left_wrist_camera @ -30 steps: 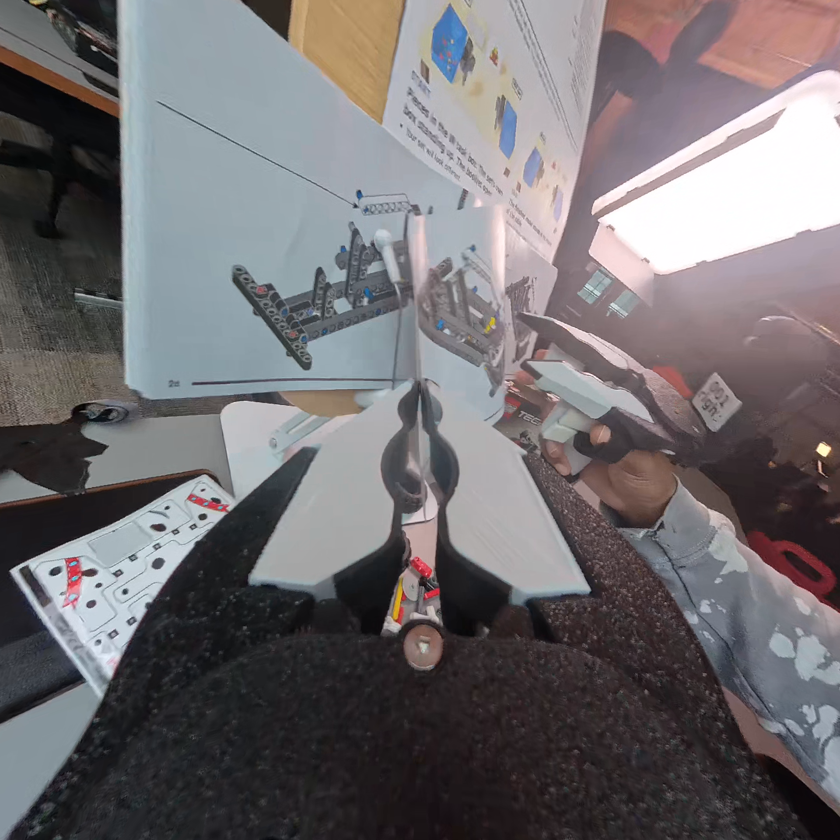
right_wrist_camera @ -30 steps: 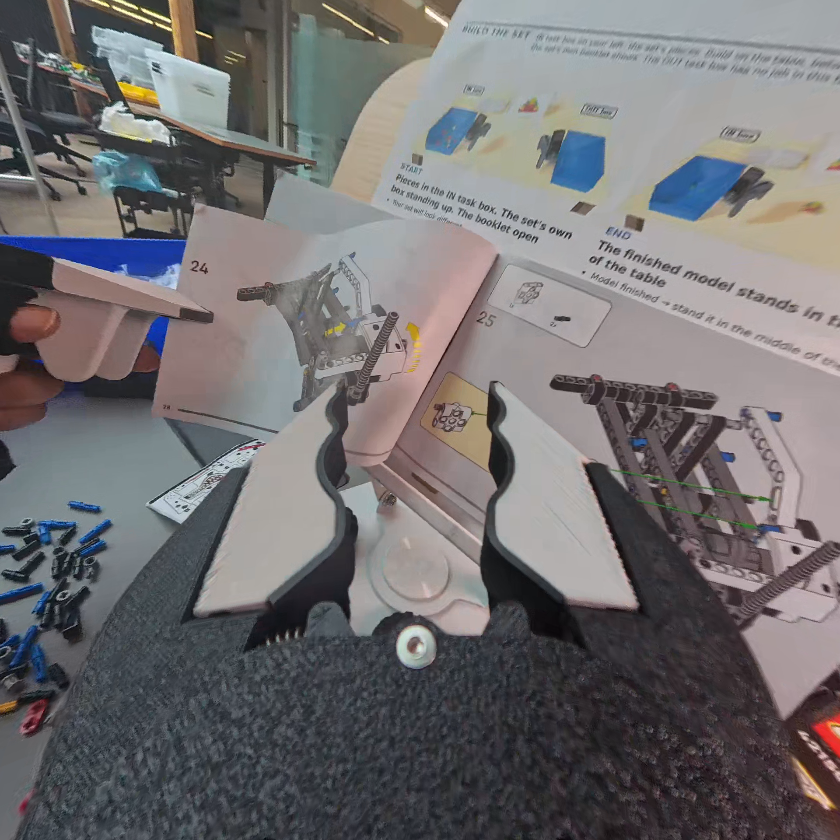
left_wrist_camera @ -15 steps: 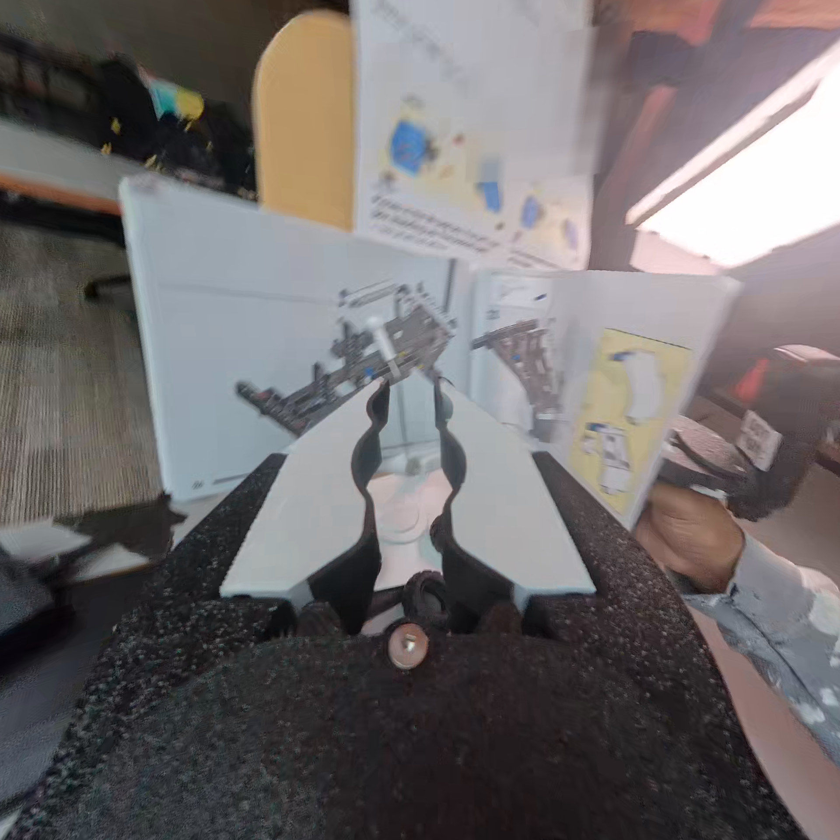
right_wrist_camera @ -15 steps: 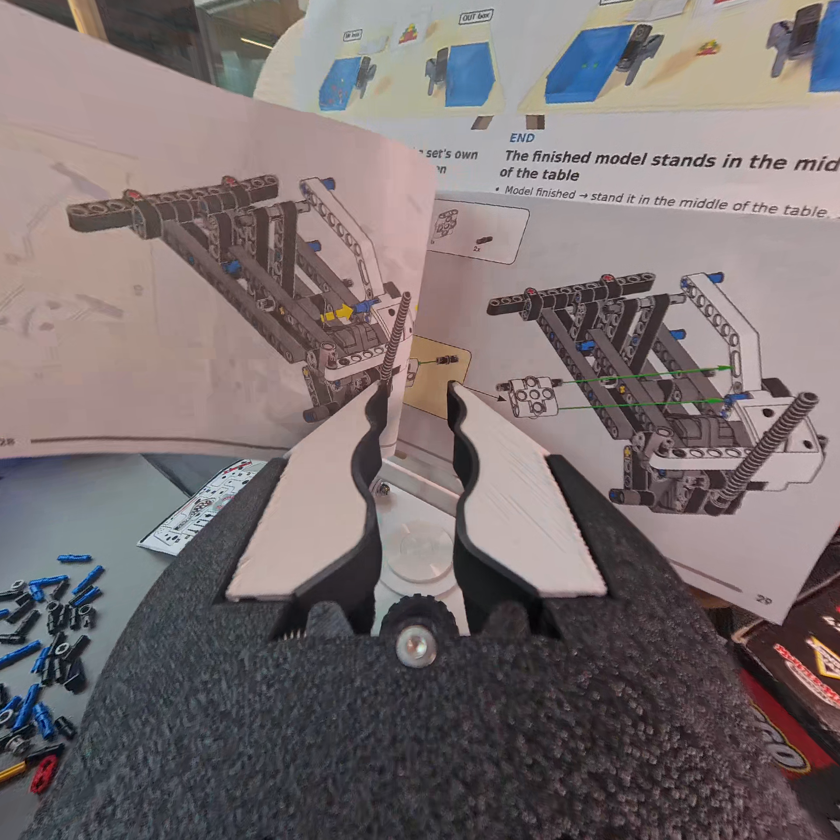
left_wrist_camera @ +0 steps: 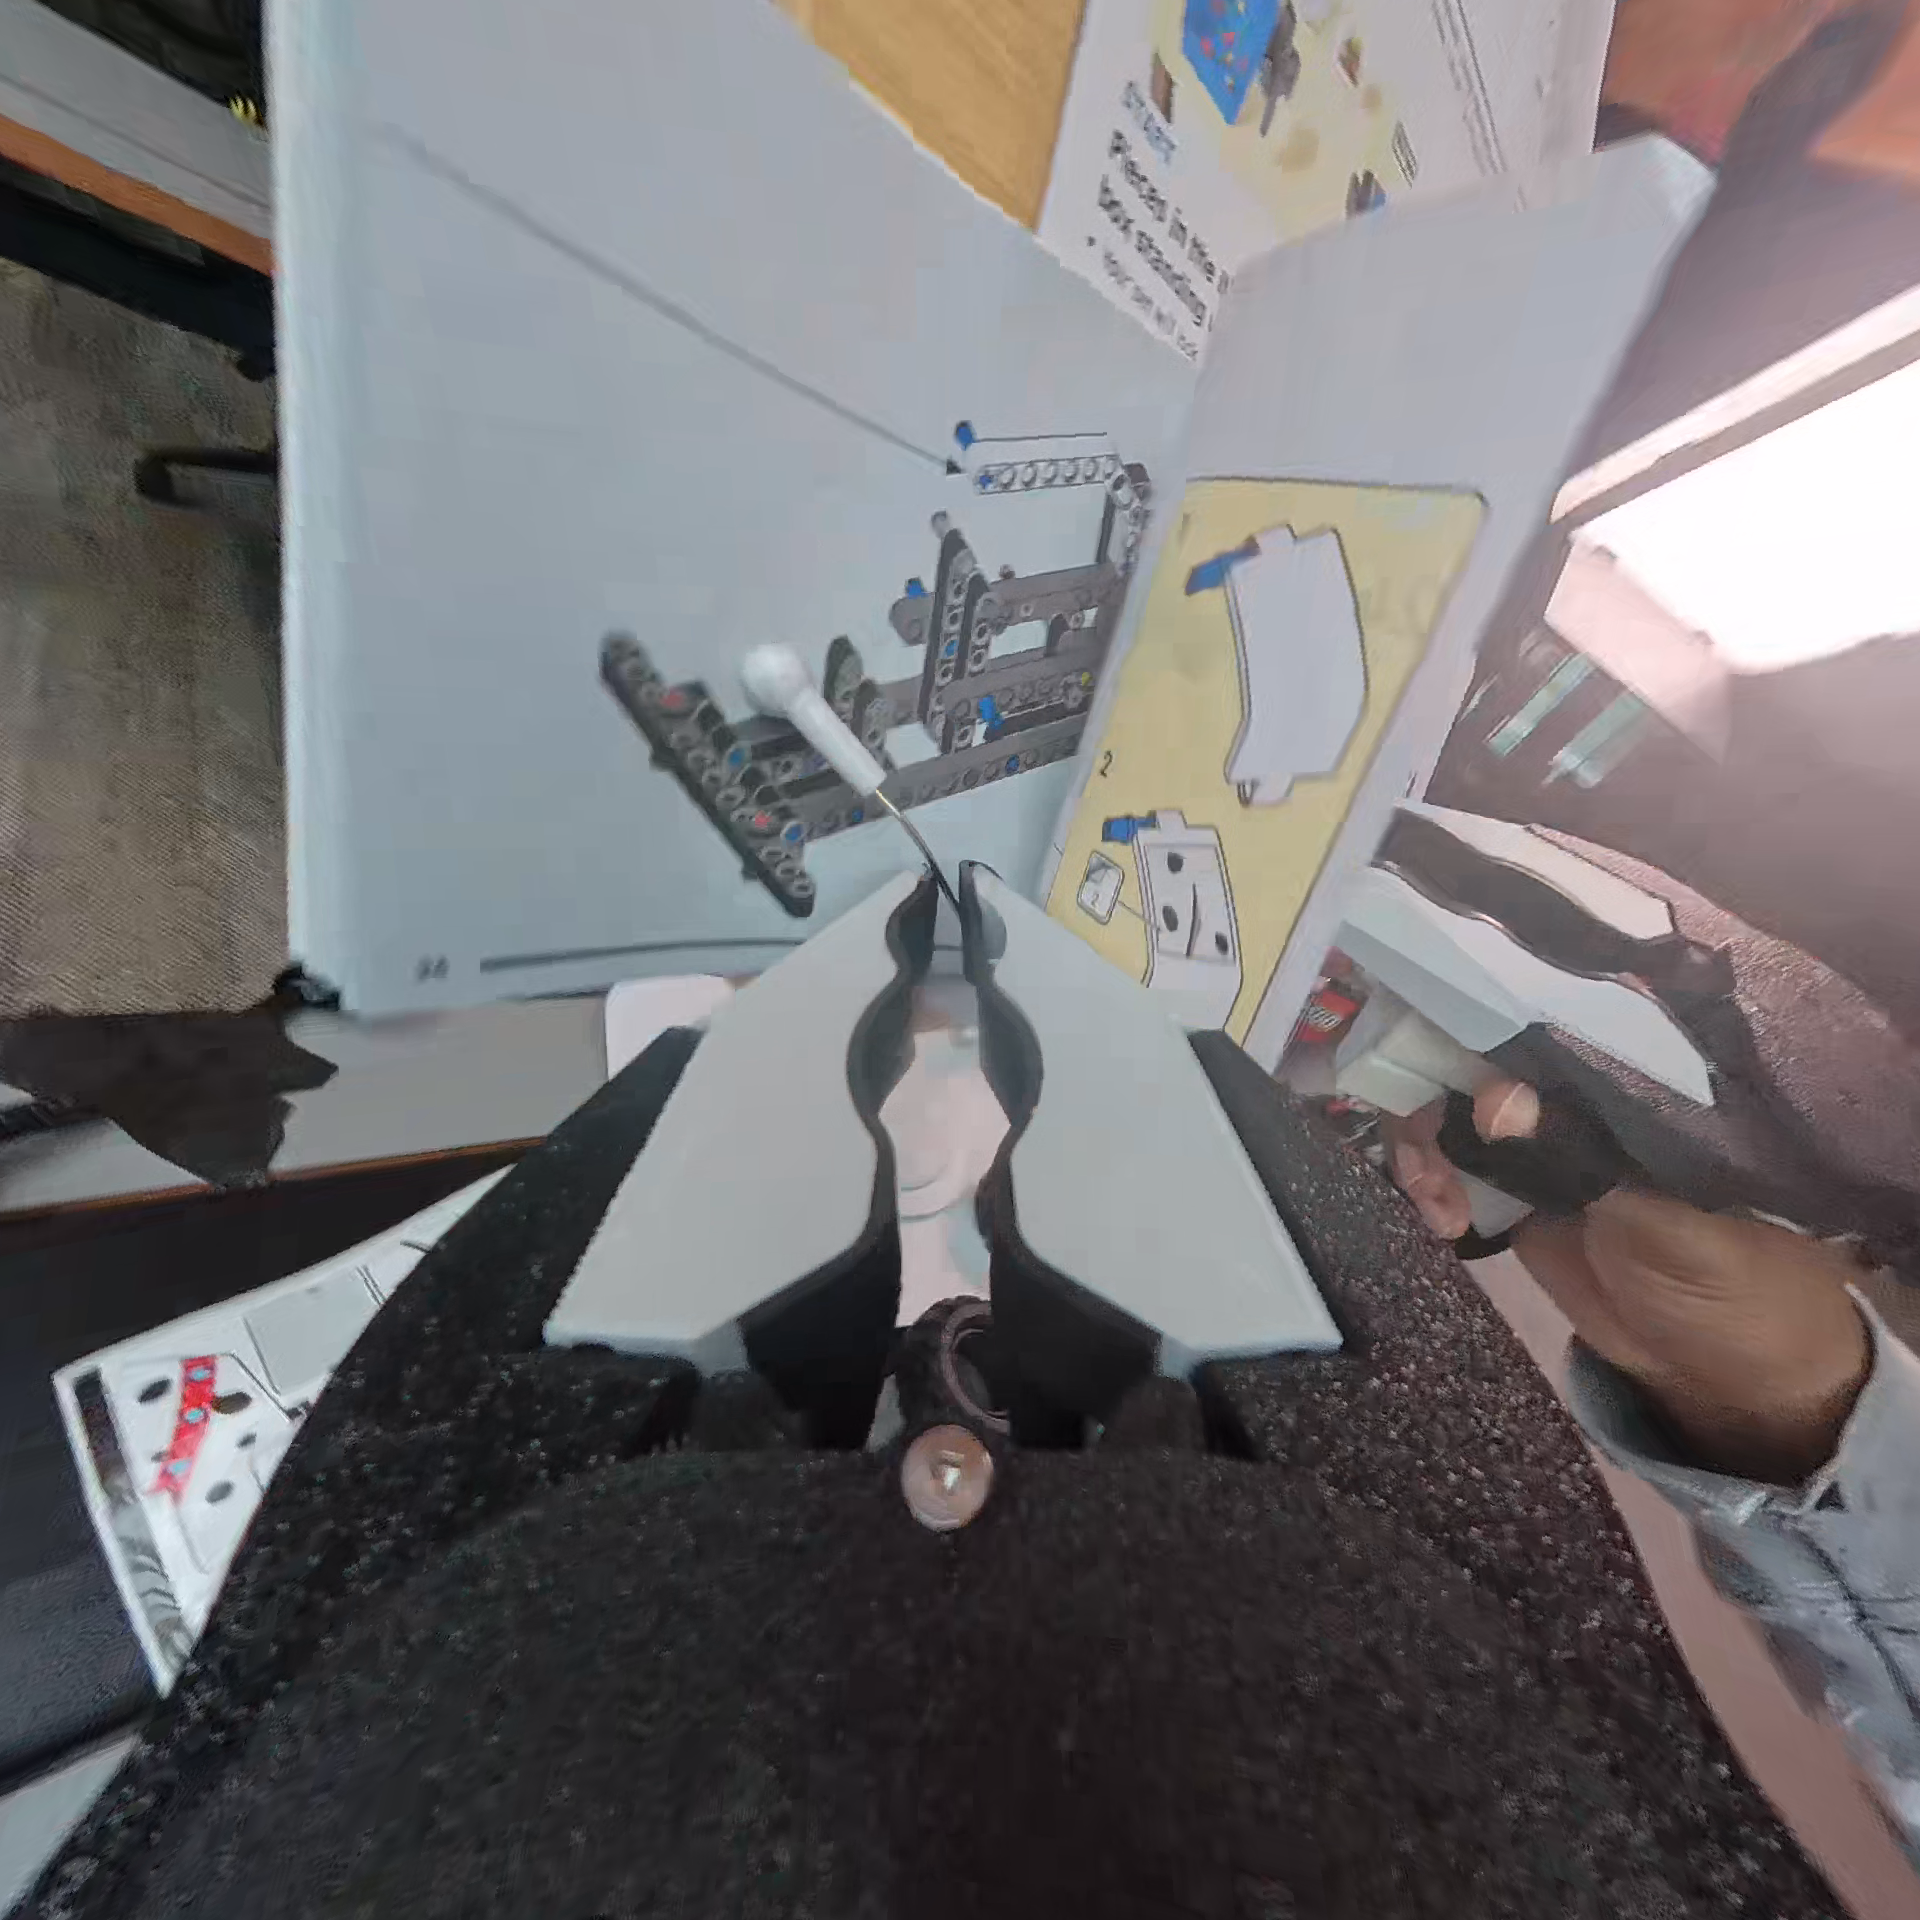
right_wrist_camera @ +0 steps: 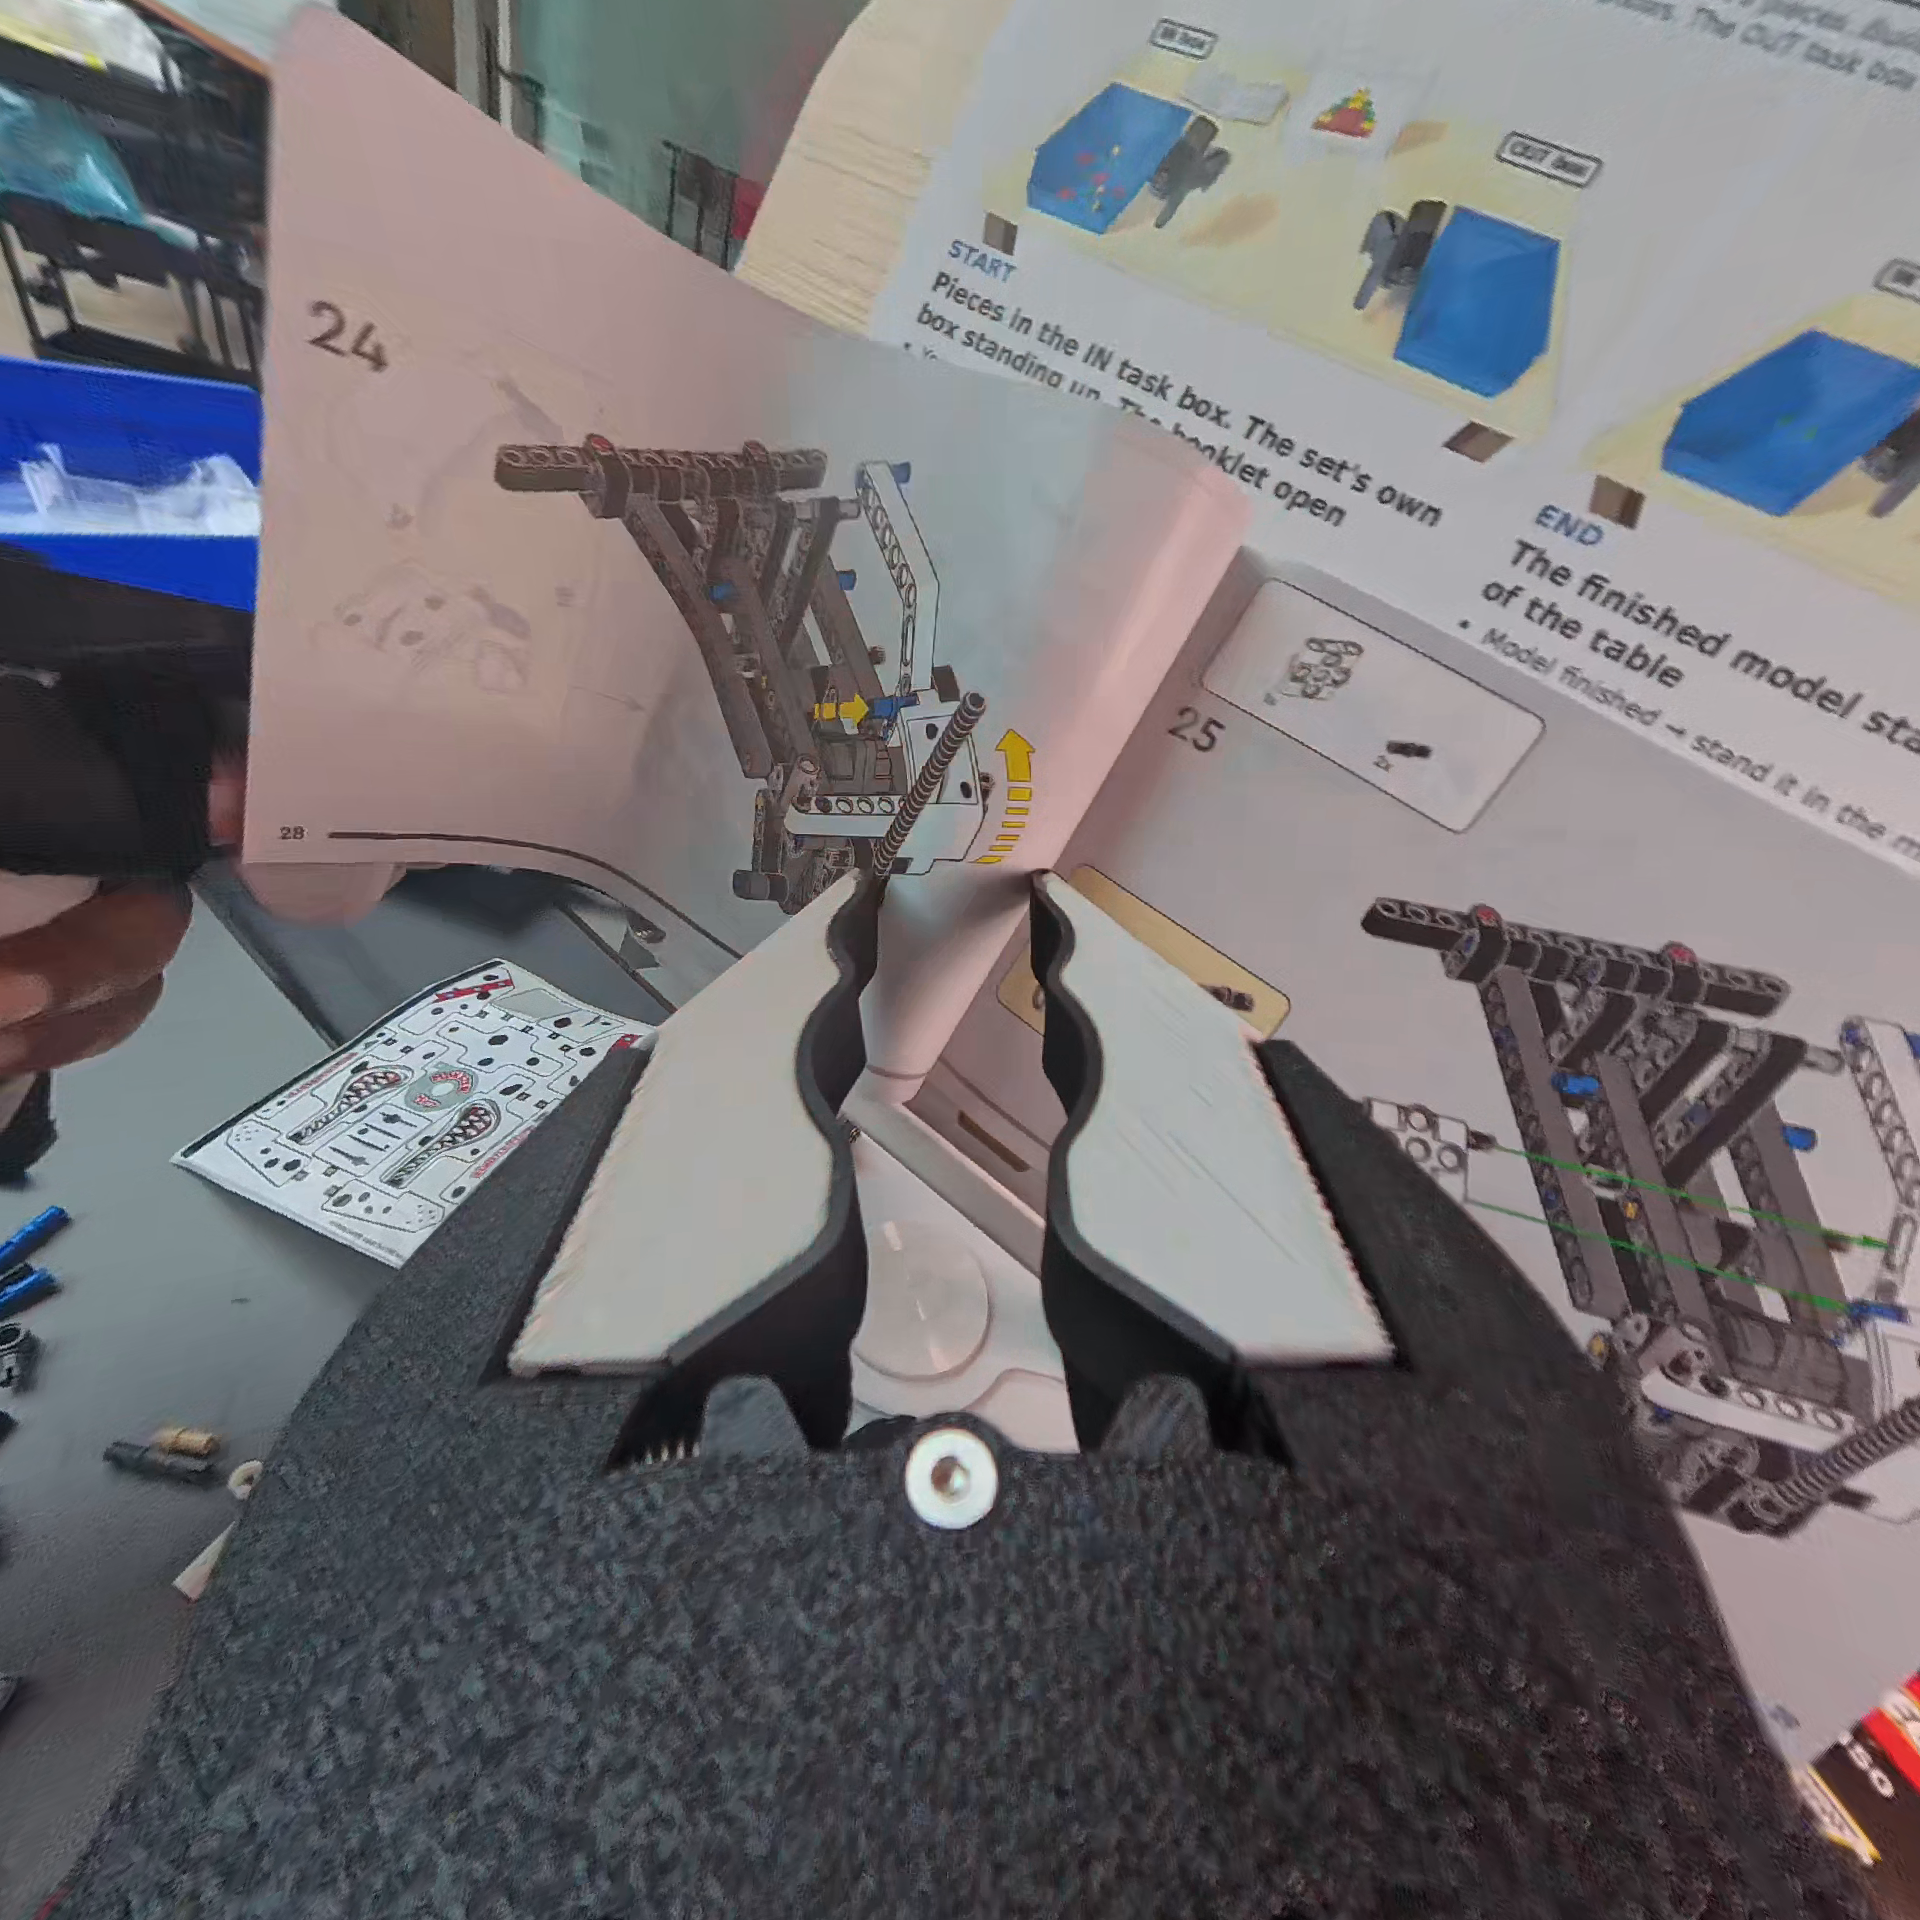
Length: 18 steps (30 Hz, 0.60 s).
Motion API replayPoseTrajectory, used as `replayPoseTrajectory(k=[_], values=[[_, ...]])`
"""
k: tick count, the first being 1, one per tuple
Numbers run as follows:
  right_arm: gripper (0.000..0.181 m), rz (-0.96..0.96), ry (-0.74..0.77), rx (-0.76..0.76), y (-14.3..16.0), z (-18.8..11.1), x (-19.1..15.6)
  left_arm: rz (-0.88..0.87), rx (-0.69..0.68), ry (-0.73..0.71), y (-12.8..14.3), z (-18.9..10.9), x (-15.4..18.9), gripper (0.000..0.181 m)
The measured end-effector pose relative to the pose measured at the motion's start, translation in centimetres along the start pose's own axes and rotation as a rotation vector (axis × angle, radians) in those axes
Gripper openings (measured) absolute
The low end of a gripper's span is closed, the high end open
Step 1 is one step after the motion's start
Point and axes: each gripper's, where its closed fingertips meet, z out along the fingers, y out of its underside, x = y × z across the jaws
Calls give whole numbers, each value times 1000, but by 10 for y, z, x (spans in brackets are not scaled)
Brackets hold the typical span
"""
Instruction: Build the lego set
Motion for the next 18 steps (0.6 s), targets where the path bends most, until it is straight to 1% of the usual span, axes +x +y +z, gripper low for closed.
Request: replayPoseTrajectory(k=[2, 5, 7, 9, 11, 13, 15, 17, 18], values=[[29, -67, 9, -14, -5, 9, -12, -154, 32, 40, 11, -8, -11, 5], [32, -119, 40, -70, -4, 25, -23, -232, 34, 118, 25, -15, -14, 6], [33, -138, 64, -94, -4, 32, -25, -294, 48, 154, 25, -15, -13, 5], [40, -143, 18, -100, -5, 36, -34, -354, 65, 175, 24, -15, -13, 5], [44, -130, -56, -65, -11, 31, -43, -406, 82, 189, 26, -15, -14, 5], [43, -94, -24, 13, -24, 18, -30, -415, 92, 195, 28, -15, -14, 5], [39, -42, 67, 62, -29, 6, -6, -418, 100, 201, 29, -15, -14, 5], [40, -41, 153, 20, -18, 7, 13, -407, 114, 190, 28, -16, -13, 5], [48, -65, 176, -20, -9, 12, 17, -391, 123, 178, 26, -17, -12, 4]])
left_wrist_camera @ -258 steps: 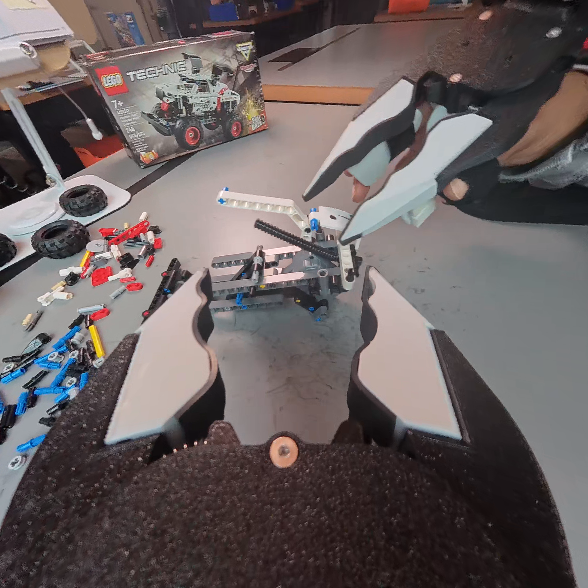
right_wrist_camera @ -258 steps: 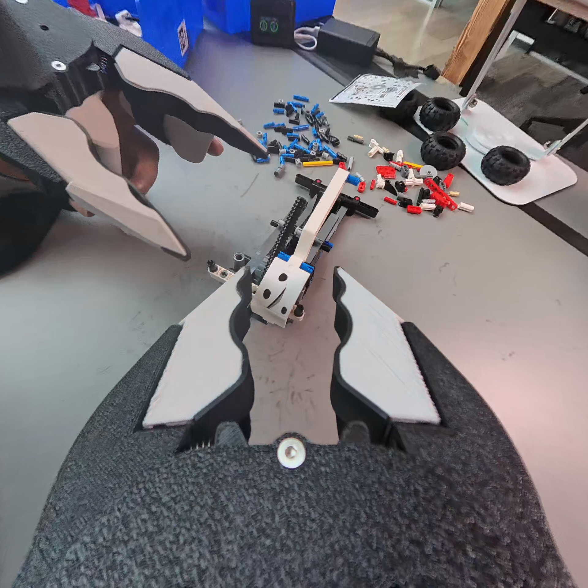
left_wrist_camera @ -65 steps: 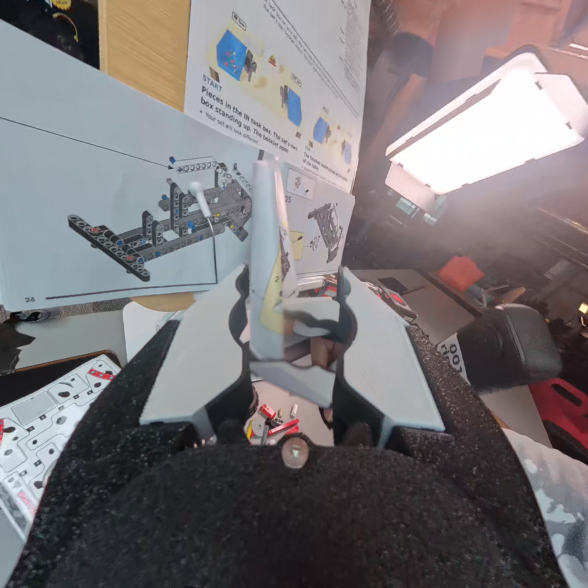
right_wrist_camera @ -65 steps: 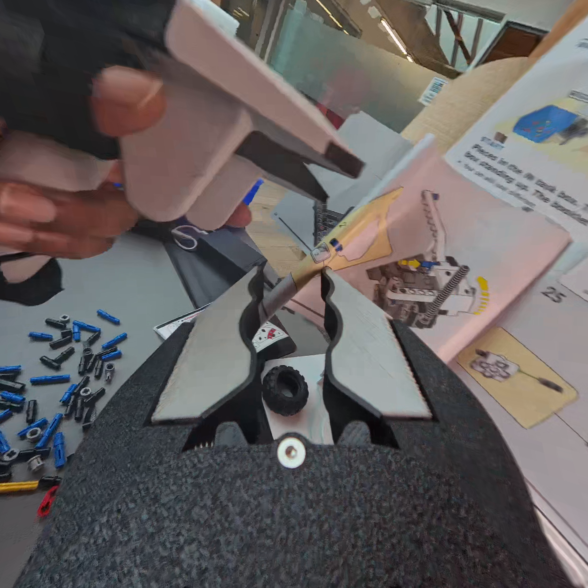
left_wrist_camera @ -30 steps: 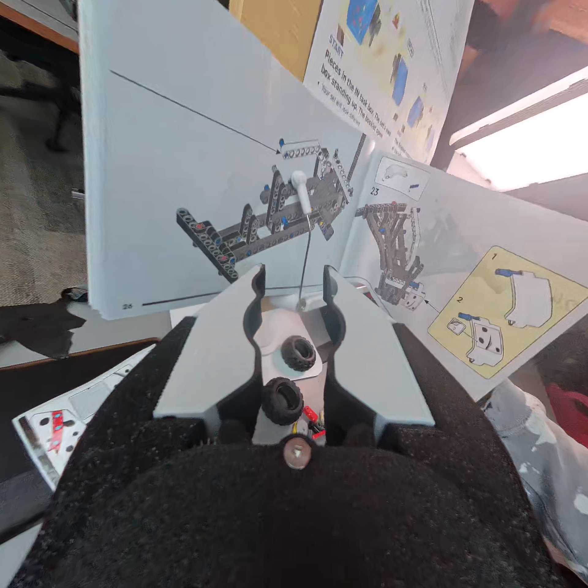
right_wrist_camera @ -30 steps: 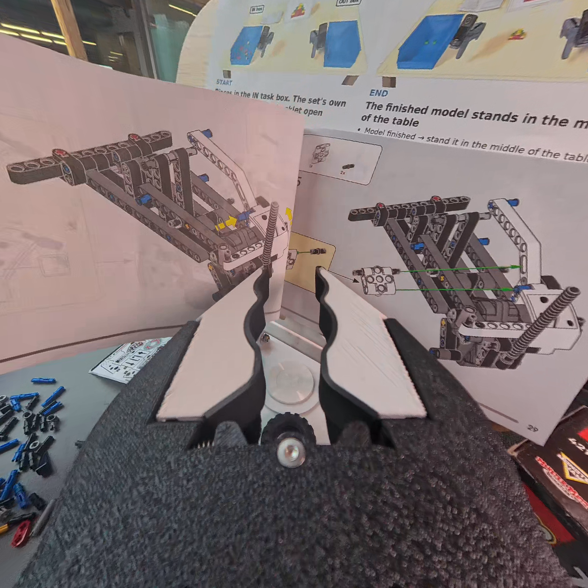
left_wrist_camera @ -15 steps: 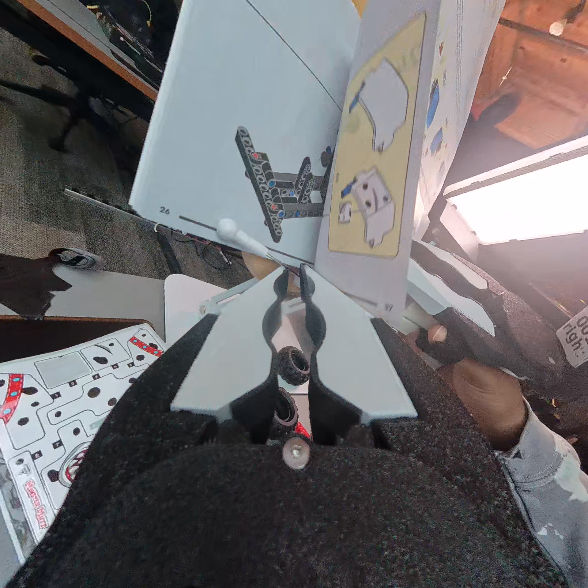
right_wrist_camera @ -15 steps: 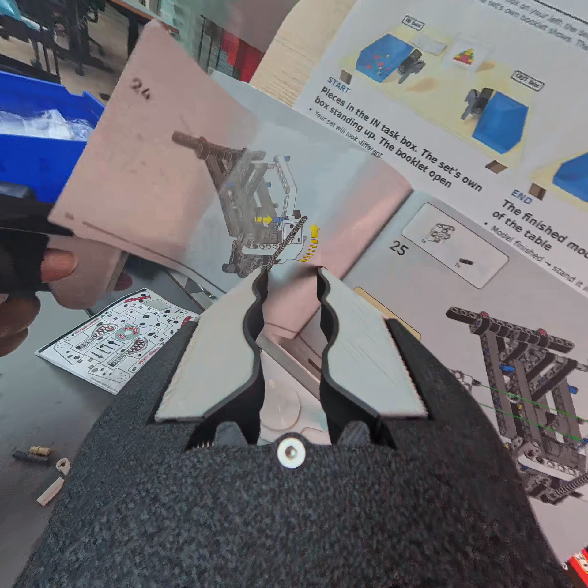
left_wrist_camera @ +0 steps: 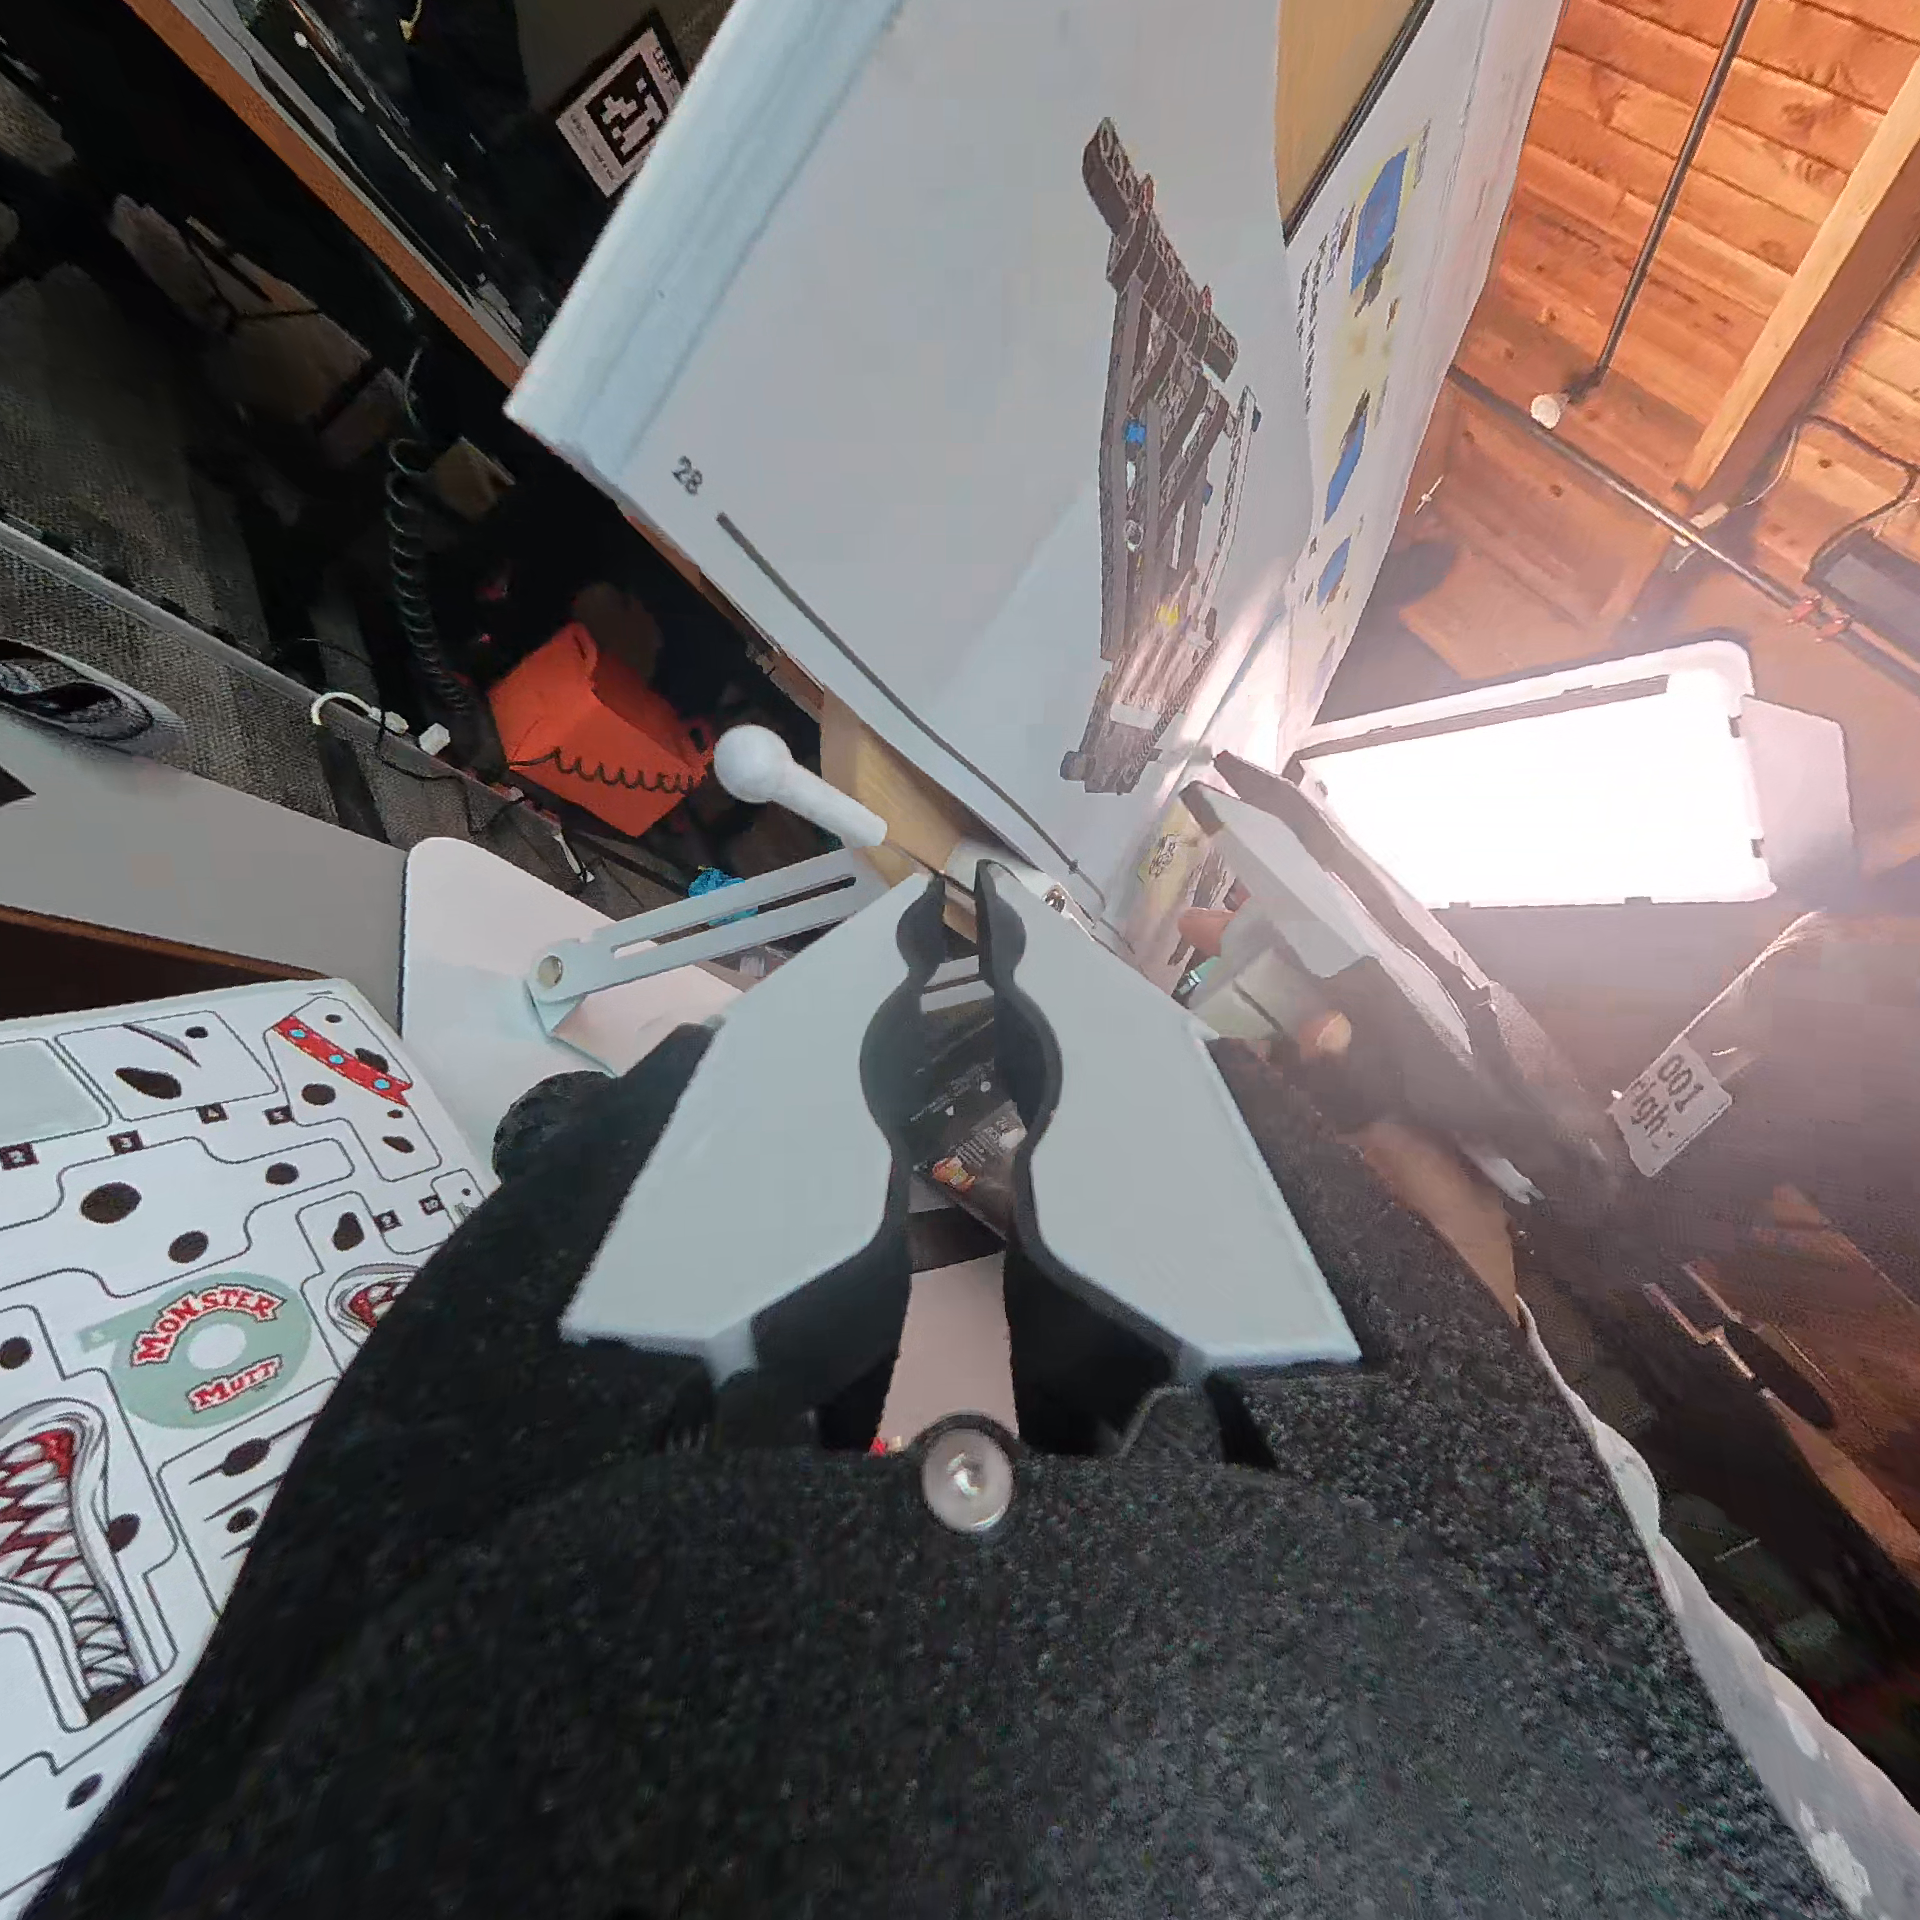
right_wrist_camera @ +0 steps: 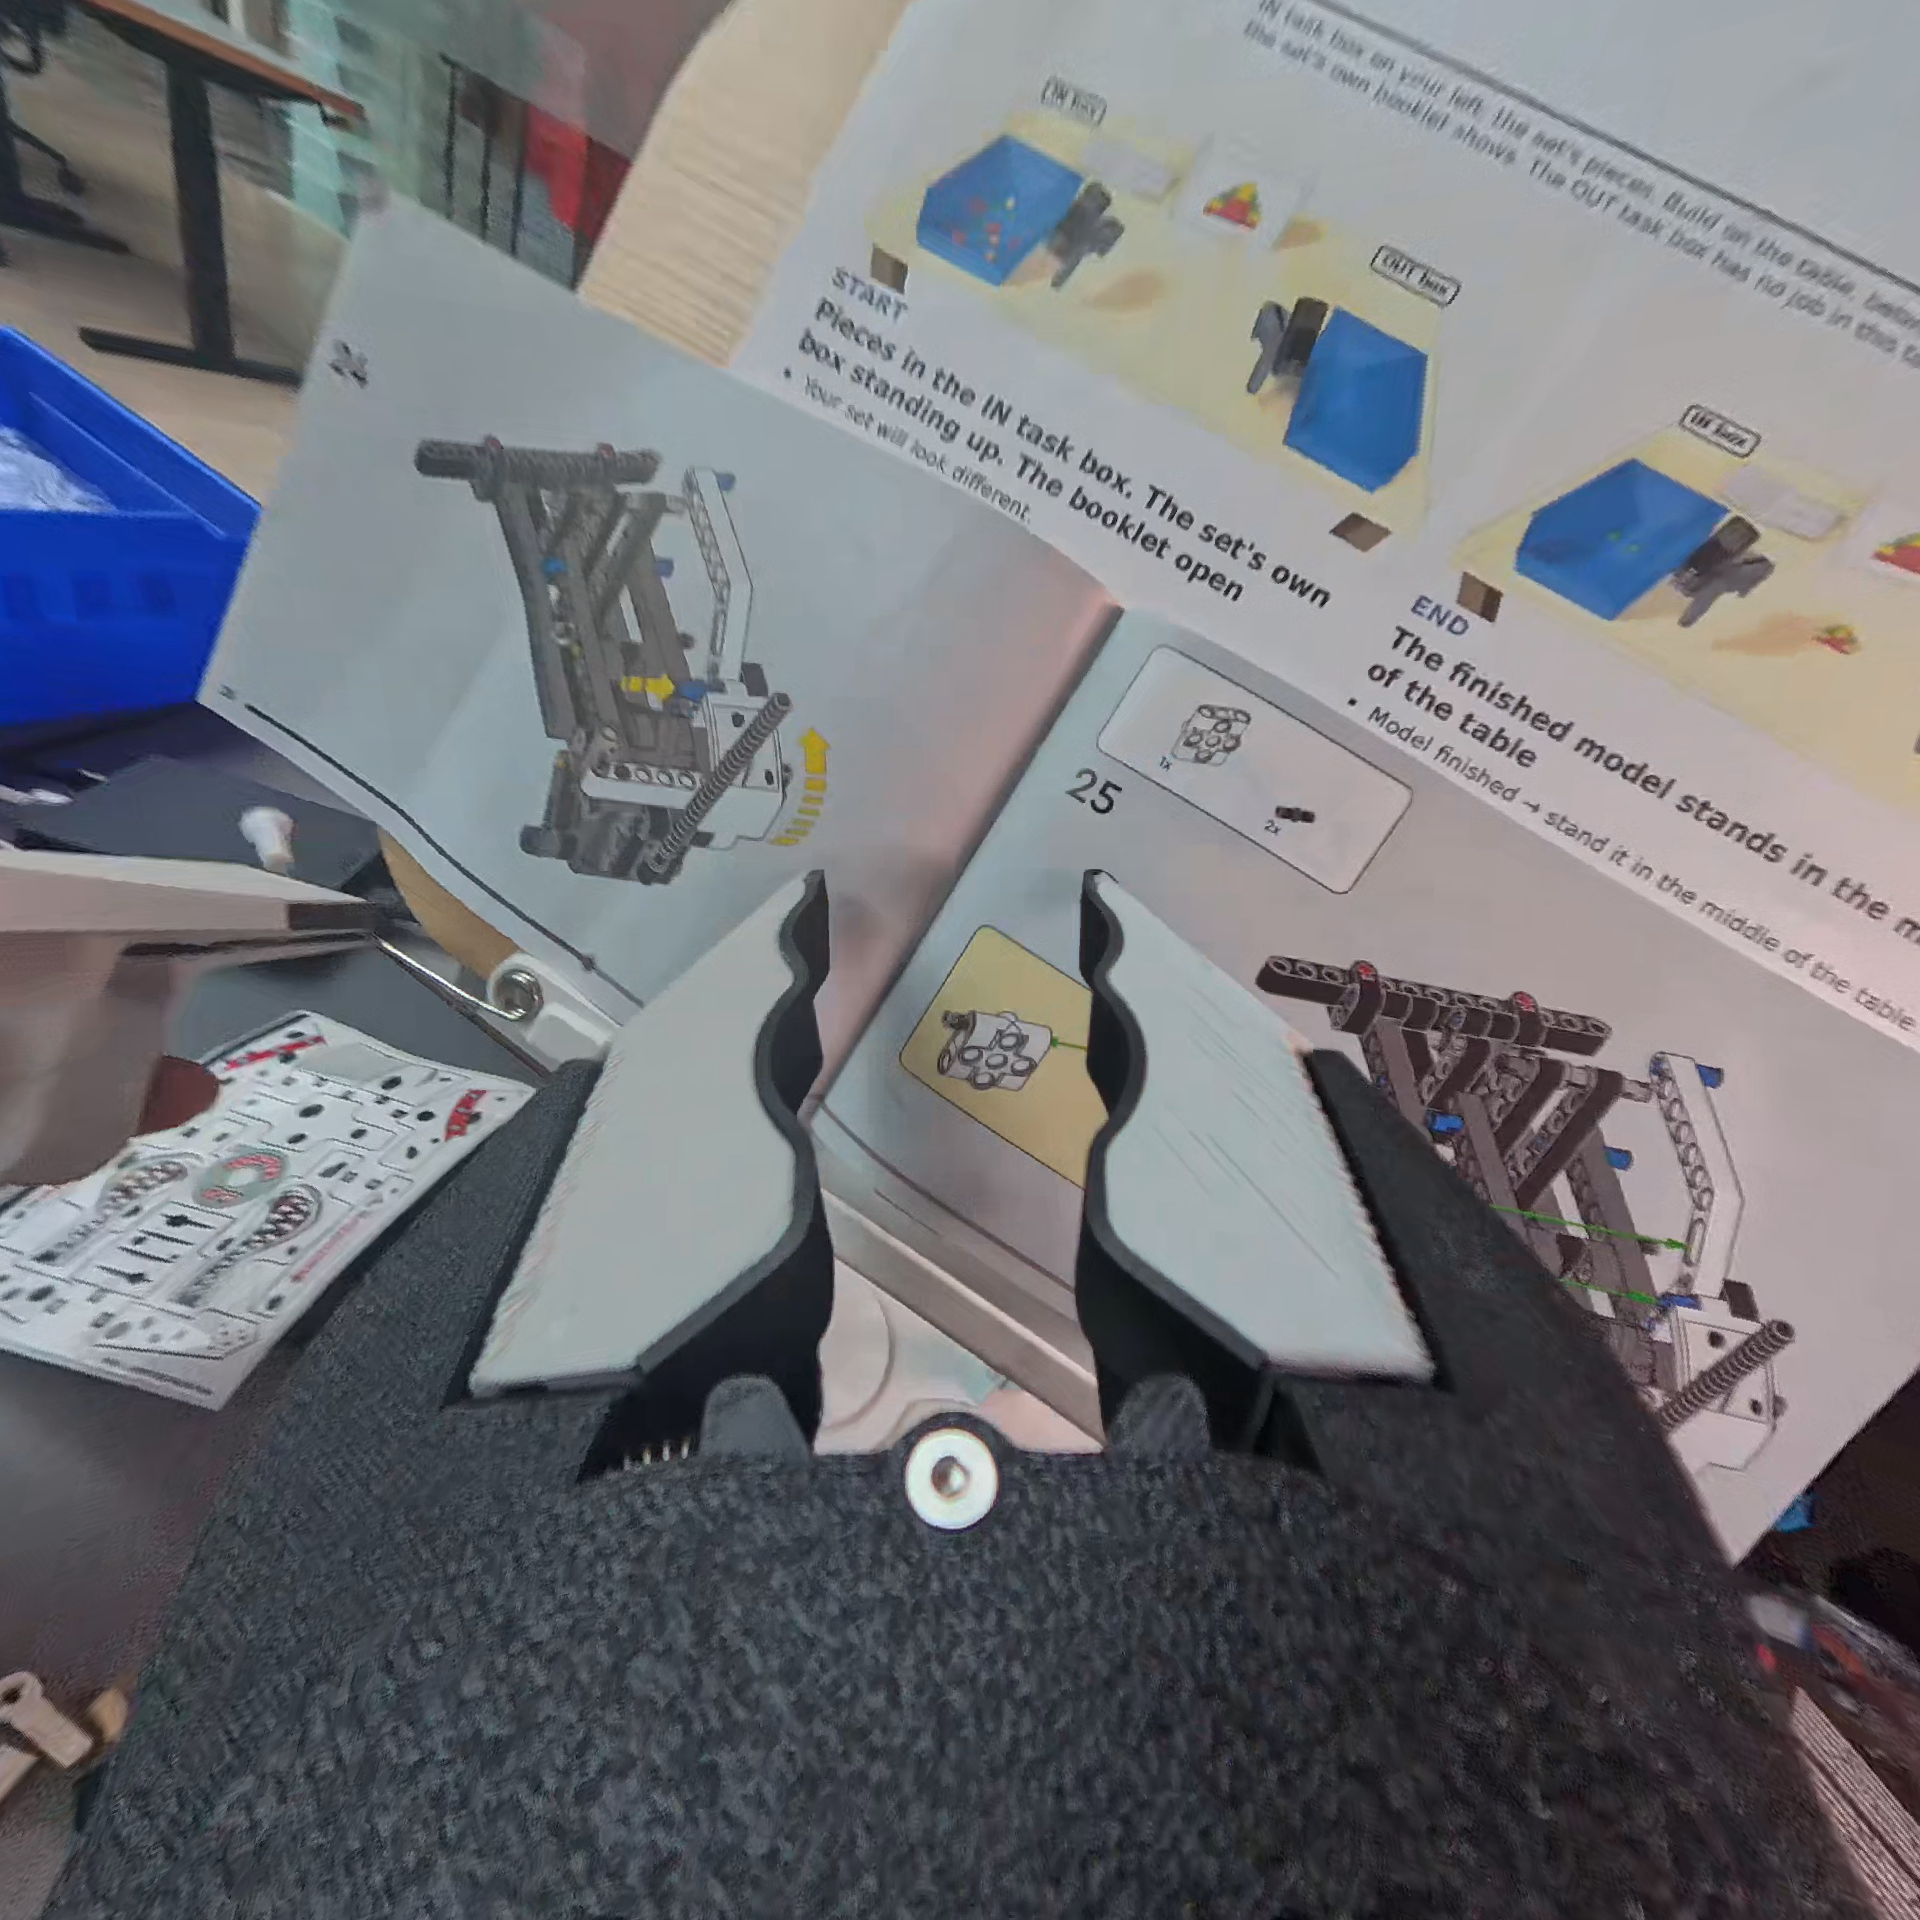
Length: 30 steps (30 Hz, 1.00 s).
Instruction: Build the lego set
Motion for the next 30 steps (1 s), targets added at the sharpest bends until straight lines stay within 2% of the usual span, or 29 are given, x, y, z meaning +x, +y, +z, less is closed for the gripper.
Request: replayPoseTrajectory(k=[1, 5, 10, 13, 18, 23, 26, 30], values=[[52, -42, 23, -28, 8, 6, 1, 22, 9, -12, -1, 0, 2, 4], [52, -173, 144, -1, 7, 14, -1, 178, 32, -88, -3, -2, 8, 3], [50, -127, 185, 49, 10, 11, -2, 500, -35, -182, -9, 5, 21, 4], [48, -103, 176, 64, 11, 11, -3, 629, -97, -186, -11, 14, 30, 3], [49, -89, 155, 75, 11, 11, -4, 927, -276, -165, -5, 39, 45, 1], [60, -103, 102, 61, 14, 10, -9, 1220, -538, -108, 25, 59, 49, 2], [63, -141, 58, 59, 20, 2, -10, 1251, -613, -87, 29, 61, 47, 2], [65, -91, 22, 61, 31, -11, -3, 1223, -606, -80, 31, 61, 46, 2]])
